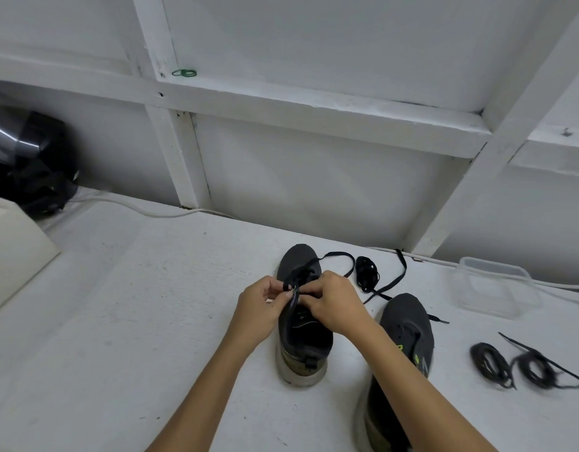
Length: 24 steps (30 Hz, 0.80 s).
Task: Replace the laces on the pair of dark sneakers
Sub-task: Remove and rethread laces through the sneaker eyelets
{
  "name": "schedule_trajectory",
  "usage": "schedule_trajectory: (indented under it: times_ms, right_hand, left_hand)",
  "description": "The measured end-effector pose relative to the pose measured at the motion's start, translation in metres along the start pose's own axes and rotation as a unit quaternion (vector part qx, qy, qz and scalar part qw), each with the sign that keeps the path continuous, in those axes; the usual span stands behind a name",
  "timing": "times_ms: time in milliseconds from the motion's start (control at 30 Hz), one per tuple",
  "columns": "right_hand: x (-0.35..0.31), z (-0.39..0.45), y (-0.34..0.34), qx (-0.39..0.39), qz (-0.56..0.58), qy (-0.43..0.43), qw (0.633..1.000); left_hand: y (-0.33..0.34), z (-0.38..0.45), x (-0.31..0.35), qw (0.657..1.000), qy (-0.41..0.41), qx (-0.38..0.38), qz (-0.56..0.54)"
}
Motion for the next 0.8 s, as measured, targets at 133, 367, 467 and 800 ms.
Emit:
schedule_trajectory:
  times_ms: [133, 367, 467, 800]
  right_hand:
    - [0.006, 0.001, 0.001, -0.007, 0.005, 0.012, 1.000]
    - [0.008, 0.000, -0.003, -0.037, 0.016, 0.022, 0.999]
    - [0.015, -0.001, -0.007, -0.048, 0.051, 0.041, 0.997]
    - [0.015, 0.009, -0.008, -0.109, 0.078, 0.030, 0.990]
  left_hand:
    - [0.005, 0.002, -0.002, 0.999, -0.015, -0.024, 0.025]
    - [0.019, -0.002, -0.004, 0.993, -0.062, -0.075, -0.063]
    - [0.026, -0.009, 0.009, 0.991, -0.046, -0.109, -0.060]
    - [0.032, -0.011, 0.026, 0.977, -0.038, -0.112, 0.180]
Point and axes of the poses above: each hand's wrist, its own z-axis towards the middle knuckle, its own y-axis out of the palm, x = y × z, the point moved 10 cm from there along z, towards the middle knuckle, and after that the axes turned 14 degrees about -x, right-handed, at the moved point
